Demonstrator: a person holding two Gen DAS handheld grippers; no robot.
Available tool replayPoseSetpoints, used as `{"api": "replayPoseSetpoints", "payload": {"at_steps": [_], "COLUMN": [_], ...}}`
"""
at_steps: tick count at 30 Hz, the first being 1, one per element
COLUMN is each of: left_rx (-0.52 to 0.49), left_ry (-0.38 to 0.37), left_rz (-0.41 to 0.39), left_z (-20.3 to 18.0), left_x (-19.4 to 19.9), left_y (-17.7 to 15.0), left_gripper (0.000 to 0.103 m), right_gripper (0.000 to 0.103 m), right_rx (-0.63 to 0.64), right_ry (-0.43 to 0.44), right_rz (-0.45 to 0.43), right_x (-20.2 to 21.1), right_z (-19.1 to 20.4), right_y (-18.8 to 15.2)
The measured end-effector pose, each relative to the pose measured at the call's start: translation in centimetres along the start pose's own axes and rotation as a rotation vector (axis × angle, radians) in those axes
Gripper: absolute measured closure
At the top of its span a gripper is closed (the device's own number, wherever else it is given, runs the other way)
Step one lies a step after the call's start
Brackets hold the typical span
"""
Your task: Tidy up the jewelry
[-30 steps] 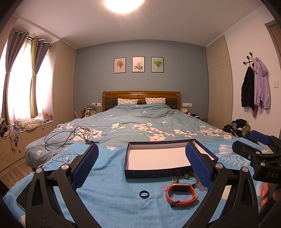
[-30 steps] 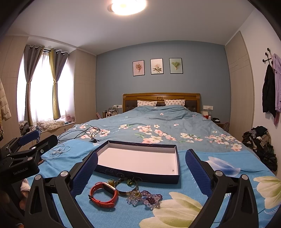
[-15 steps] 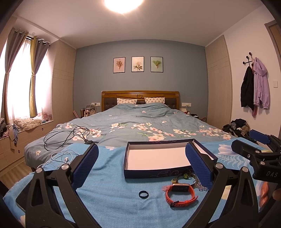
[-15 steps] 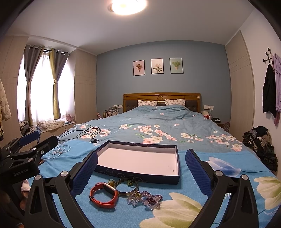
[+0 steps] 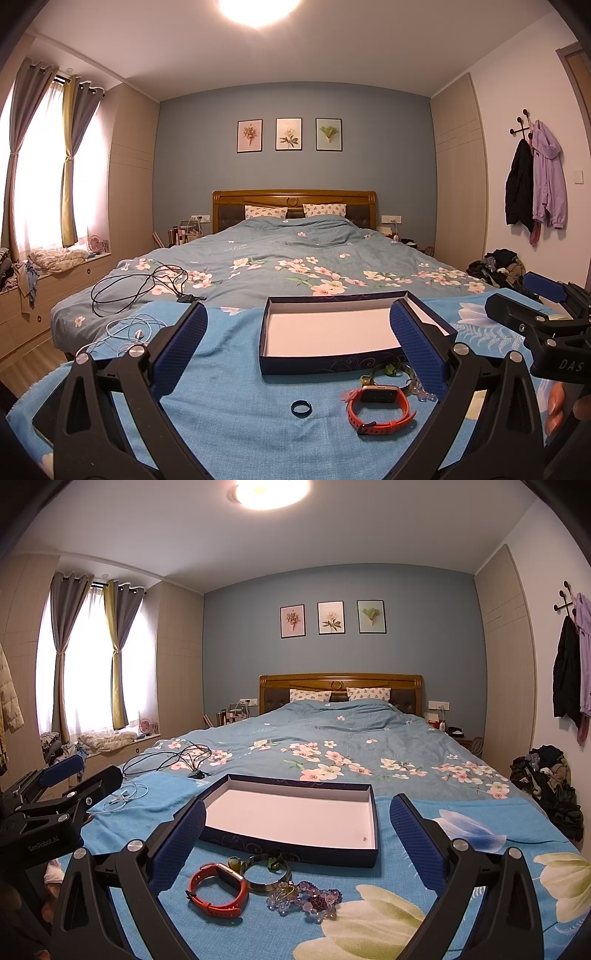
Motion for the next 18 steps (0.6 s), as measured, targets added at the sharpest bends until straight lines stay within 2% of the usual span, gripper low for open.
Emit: {"api": "replayPoseSetpoints", "payload": {"at_steps": [18], "left_rx": [0.001], "left_ry": [-0.006], "left_rz": [0.011], "left_z": [0.10], "left_x": [-0.27], "left_y": [-0.26], "left_gripper": [0.006], "right_gripper": [0.007], "right_rx": [0.000], "right_ry": [0.003], "right_rz": [0.011], "right_x": [0.04], "right_z": [0.13], "right_y": [-0.11]}}
Point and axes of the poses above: each gripper's, at about its wrist camera, not at the fingertips, and x roughly against the way its jaws point, z to its left, y to its top, the point moved 9 cm from there along -x, roughly the way its jaws point, and after that the axes turned 6 degrees about z, right-handed, at the moved point
